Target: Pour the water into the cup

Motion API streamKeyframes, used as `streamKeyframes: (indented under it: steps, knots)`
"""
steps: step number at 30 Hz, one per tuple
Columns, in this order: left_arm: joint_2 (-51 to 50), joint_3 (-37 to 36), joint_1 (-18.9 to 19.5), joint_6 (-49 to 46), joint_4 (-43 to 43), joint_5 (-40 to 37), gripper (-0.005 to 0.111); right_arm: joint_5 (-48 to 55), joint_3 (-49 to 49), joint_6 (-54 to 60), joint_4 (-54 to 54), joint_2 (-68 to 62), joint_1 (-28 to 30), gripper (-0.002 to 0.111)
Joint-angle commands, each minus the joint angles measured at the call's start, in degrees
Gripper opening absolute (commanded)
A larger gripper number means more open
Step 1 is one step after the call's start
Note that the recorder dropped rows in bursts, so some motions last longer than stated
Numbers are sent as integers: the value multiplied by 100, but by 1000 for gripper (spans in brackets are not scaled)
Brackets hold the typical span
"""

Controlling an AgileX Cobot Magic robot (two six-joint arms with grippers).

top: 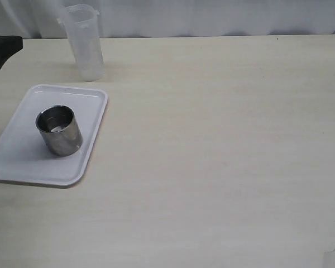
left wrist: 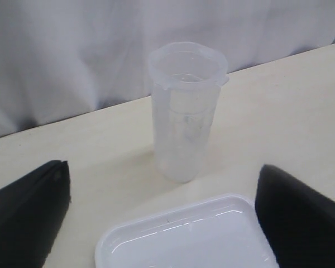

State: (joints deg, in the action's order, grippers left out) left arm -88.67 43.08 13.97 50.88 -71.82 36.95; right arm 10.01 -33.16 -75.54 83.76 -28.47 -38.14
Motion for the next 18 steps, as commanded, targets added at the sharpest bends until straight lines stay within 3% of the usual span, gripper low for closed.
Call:
streamKeyframes:
  steps: [1, 18]
  knots:
    - [36, -28, 1, 51, 33, 72, 84, 33, 146, -463, -84, 595, 5, 4]
    - [36, -28, 1, 41, 33, 61, 84, 33, 146, -463, -84, 1803, 5, 4]
